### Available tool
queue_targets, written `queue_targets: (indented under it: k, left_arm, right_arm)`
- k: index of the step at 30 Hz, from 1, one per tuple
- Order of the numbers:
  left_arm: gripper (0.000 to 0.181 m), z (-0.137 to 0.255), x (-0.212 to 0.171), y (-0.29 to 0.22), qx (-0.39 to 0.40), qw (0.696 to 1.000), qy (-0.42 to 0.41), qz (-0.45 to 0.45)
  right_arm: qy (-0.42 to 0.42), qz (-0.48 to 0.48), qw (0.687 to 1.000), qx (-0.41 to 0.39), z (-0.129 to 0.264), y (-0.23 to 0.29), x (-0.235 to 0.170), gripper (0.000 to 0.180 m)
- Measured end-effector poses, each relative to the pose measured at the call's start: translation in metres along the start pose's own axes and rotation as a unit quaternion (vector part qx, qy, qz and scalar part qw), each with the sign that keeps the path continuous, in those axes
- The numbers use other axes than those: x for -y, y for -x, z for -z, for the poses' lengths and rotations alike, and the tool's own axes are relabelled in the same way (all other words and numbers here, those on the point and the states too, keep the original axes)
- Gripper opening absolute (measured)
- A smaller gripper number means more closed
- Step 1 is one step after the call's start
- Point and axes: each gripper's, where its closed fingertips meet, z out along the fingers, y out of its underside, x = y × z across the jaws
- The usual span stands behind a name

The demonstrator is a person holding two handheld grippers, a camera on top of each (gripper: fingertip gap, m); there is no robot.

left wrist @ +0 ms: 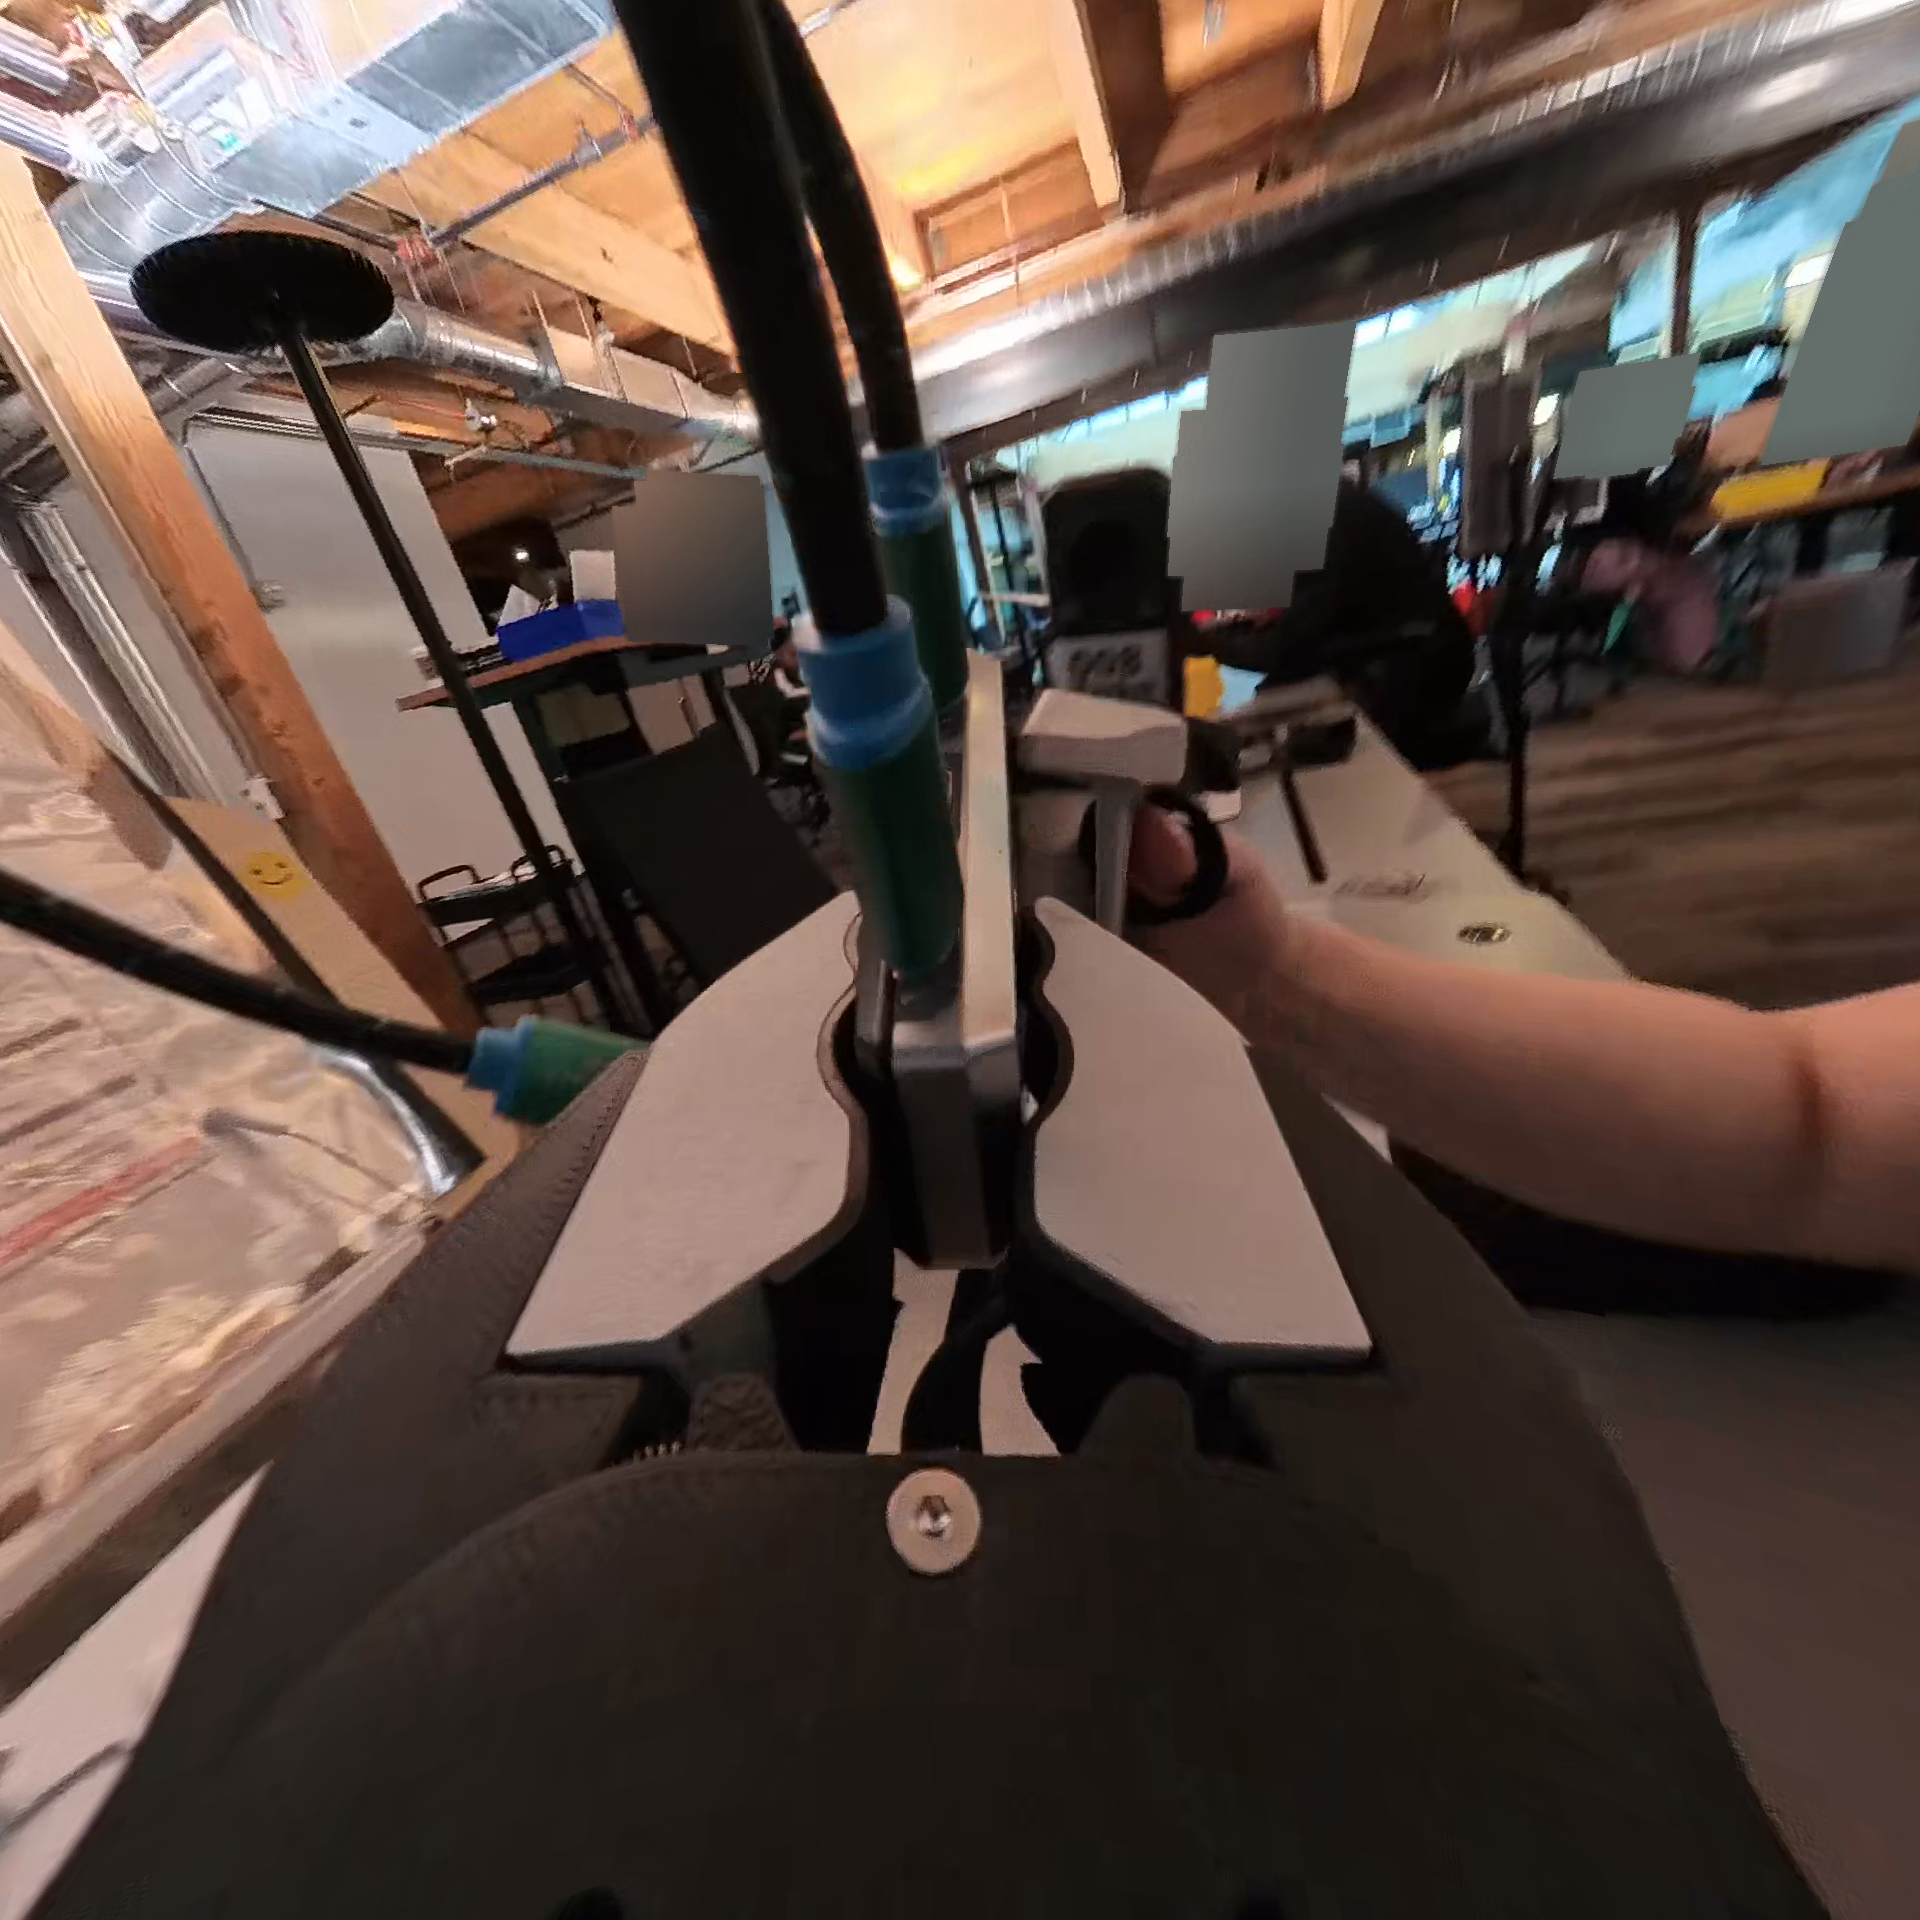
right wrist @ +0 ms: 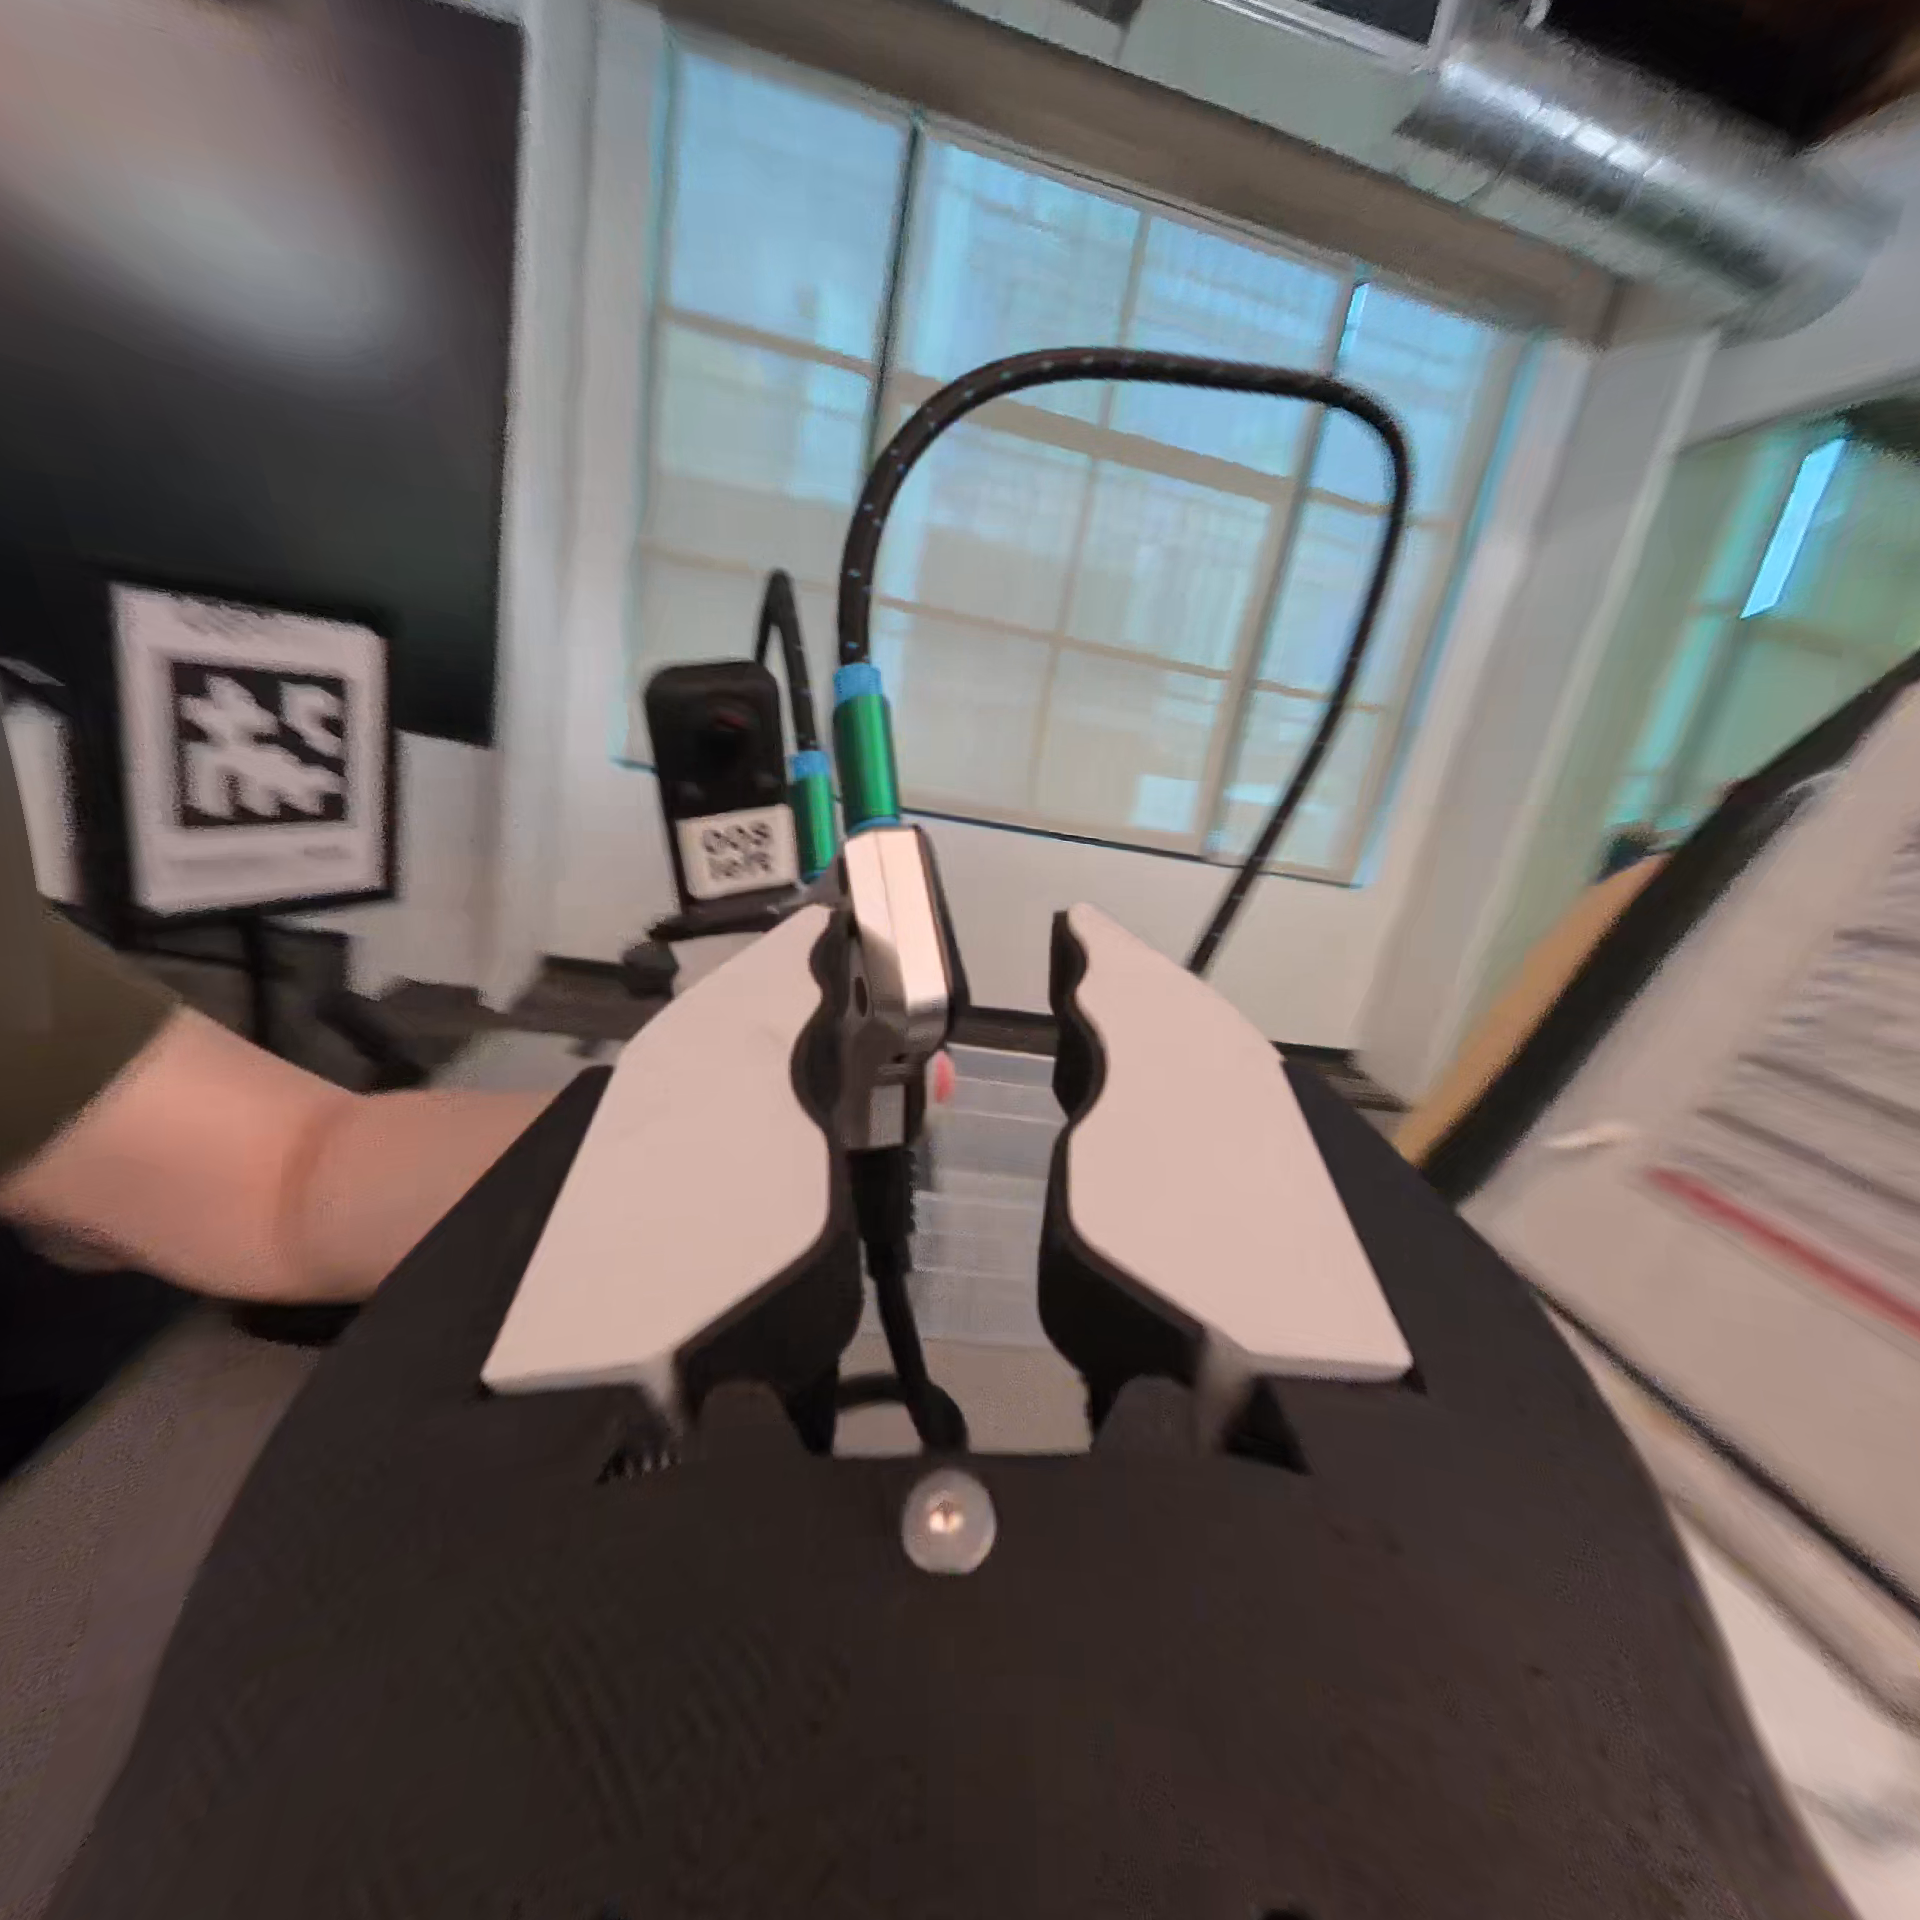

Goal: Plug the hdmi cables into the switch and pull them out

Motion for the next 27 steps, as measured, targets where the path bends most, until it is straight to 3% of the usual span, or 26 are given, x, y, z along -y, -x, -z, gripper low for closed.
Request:
queue_targets:
  k: [6, 11, 14, 18, 22, 27]
  left_arm:
    - [0.022, 0.005, -0.02, 0.013, 0.048, 0.986, 0.088, -0.133]
    - [0.022, 0.008, -0.035, 0.026, 0.098, 0.962, 0.146, -0.207]
    - [0.022, 0.007, -0.044, 0.03, 0.116, 0.947, 0.178, -0.238]
    - [0.022, 0.005, -0.057, 0.035, 0.139, 0.924, 0.221, -0.281]
    - [0.022, 0.004, -0.064, 0.039, 0.164, 0.89, 0.247, -0.345]
    - [0.023, 0.016, -0.055, 0.062, 0.247, 0.817, 0.267, -0.448]
  right_arm:
    - [0.098, 0.2, 0.973, -0.062, 0.006, 0.015, 0.011, 0.029]
    - [0.175, 0.366, 0.903, -0.139, -0.012, 0.034, 0.018, 0.014]
    - [0.23, 0.382, 0.889, -0.103, -0.031, 0.059, -0.001, 0.024]
    - [0.264, 0.412, 0.861, -0.137, -0.04, 0.057, -0.014, 0.029]
    - [0.266, 0.37, 0.874, -0.166, -0.038, 0.043, -0.018, 0.026]
    - [0.291, 0.321, 0.891, -0.137, -0.029, 0.038, -0.033, 0.007]
